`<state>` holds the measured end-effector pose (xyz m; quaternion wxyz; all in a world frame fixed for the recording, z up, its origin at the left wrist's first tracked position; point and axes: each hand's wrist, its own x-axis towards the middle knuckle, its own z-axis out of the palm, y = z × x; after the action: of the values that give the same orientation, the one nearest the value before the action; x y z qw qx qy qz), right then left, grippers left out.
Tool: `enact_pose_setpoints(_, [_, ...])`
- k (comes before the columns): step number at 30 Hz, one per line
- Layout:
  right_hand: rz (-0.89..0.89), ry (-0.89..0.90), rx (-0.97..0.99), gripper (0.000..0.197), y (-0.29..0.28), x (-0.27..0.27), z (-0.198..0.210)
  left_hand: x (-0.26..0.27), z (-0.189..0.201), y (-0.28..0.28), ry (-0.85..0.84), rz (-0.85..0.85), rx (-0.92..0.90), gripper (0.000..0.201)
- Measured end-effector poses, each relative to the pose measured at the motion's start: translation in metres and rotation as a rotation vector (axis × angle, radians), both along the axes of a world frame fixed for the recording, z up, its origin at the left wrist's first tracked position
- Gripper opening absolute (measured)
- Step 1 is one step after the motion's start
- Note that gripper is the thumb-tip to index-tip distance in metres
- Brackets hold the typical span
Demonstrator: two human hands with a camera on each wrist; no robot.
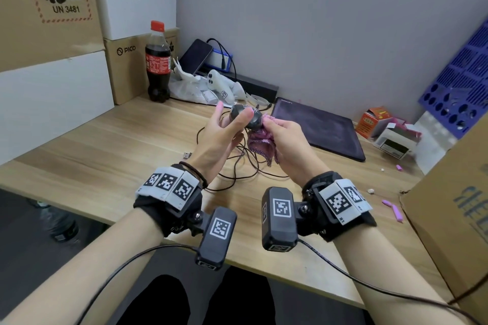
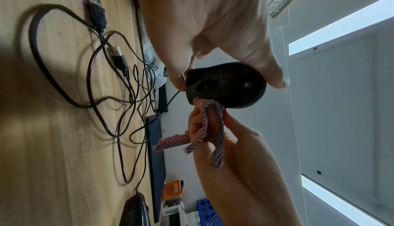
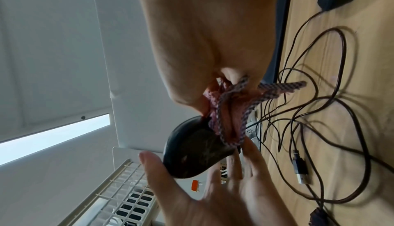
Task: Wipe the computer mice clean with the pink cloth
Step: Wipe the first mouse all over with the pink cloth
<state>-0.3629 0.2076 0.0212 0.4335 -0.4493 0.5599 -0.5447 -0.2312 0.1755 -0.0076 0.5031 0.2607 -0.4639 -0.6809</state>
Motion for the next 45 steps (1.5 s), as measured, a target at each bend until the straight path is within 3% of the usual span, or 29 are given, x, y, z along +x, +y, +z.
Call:
enact_pose_setpoints(7, [0.030,-0.033,0.016,0.024,0.002,-0.005,0.001,-0.002,-0.005,0.001,-0.005,0.002,-0.069,0.109])
enact_pose_setpoints(20, [0.183,-0.113,0.107,0.036,0.003,-0.011,-0.007,0.002,-0.009,0.000,-0.227,-0.016,-0.260,0.140])
enact_pose_setpoints(23, [0.206,-0.095,0.123,0.033,0.005,-0.017,-0.010,0.002,-0.008,0.002,-0.230,0.006,-0.300,0.137])
enact_pose_setpoints(26, [0.094,-0.071,0.082,0.025,0.006,-0.031,-0.001,0.007,-0.007,0.001,-0.256,0.052,-0.329,0.136])
enact_pose_setpoints(30, [0.093,0.054,-0.034,0.024,0.002,-0.036,0.015,0.000,-0.011,-0.001,-0.201,-0.002,-0.248,0.130])
enact_pose_setpoints(32, [0.105,0.136,0.006,0.024,0.000,-0.023,0.005,-0.015,-0.016,0.003,-0.206,-0.024,-0.147,0.118])
enact_pose_setpoints(35, [0.028,0.180,0.046,0.030,-0.006,-0.024,-0.022,-0.024,-0.019,-0.009,-0.113,-0.019,0.044,0.075])
enact_pose_setpoints(38, [0.026,0.151,0.057,0.029,-0.010,-0.045,-0.029,-0.016,-0.024,-0.029,-0.055,-0.011,0.075,0.045])
enact_pose_setpoints(42, [0.096,0.086,0.078,0.029,-0.010,-0.053,-0.025,-0.017,-0.028,-0.035,-0.061,-0.047,0.045,0.045])
enact_pose_setpoints(45, [0.156,0.186,0.085,0.028,-0.011,-0.055,-0.024,-0.022,-0.033,-0.035,-0.099,-0.077,0.009,0.045])
